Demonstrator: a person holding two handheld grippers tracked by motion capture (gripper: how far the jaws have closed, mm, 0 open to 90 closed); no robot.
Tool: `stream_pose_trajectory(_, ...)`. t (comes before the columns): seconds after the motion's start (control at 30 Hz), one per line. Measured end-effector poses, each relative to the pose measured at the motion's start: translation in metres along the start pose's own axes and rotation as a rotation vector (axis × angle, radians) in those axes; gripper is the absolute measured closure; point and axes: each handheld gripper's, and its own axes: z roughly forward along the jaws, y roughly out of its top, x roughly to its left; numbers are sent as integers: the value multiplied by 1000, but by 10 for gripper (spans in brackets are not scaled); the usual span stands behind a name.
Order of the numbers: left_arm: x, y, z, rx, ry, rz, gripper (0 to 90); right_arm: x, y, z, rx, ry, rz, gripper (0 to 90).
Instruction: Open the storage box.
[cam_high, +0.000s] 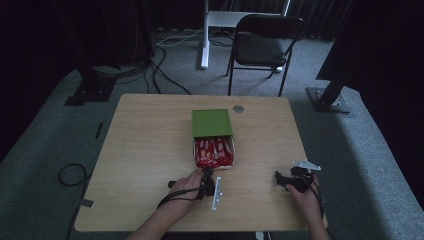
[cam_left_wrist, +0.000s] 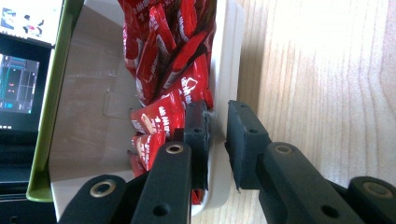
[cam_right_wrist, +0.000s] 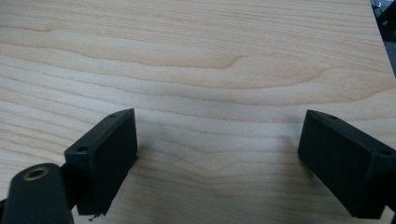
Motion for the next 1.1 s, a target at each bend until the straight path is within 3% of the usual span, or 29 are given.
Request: stream_pose_trajectory(1.1,-7,7,-16,12,-23,-11,802,0,0,0,0,0,0,113)
